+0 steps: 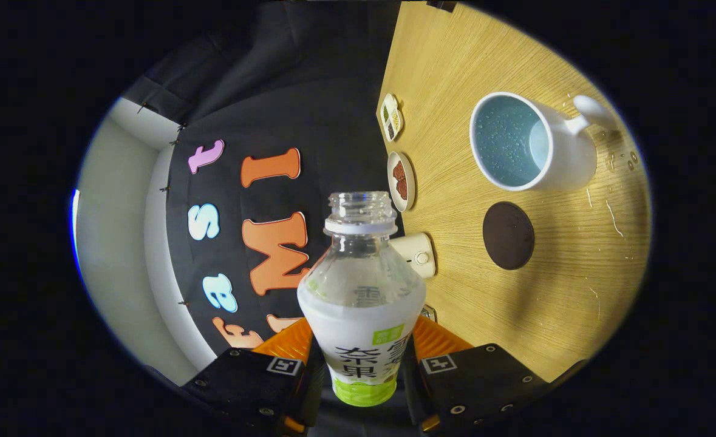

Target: Take the bottle from table, then pour the juice into the cup, finally place the bottle on the coaster

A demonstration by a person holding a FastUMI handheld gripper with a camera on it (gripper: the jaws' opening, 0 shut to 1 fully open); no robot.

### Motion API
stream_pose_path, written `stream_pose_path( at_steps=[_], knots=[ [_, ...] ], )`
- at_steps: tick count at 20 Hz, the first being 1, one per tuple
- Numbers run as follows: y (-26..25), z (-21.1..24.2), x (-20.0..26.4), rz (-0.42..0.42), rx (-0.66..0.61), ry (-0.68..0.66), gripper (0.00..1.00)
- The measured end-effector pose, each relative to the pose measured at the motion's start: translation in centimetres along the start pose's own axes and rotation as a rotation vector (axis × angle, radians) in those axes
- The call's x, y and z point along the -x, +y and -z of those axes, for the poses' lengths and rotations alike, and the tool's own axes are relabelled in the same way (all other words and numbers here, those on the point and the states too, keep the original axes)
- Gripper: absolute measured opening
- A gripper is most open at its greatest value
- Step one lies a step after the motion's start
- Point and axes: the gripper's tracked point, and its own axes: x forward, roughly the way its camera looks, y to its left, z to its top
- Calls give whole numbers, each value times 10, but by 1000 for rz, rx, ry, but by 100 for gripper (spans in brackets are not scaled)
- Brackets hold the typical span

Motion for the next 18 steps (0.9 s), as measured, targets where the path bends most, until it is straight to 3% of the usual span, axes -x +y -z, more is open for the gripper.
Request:
stream_pose_path(
  at_steps=[18],
  knots=[
    [2, 3, -2, -18, -92, 10, 57]
  ],
)
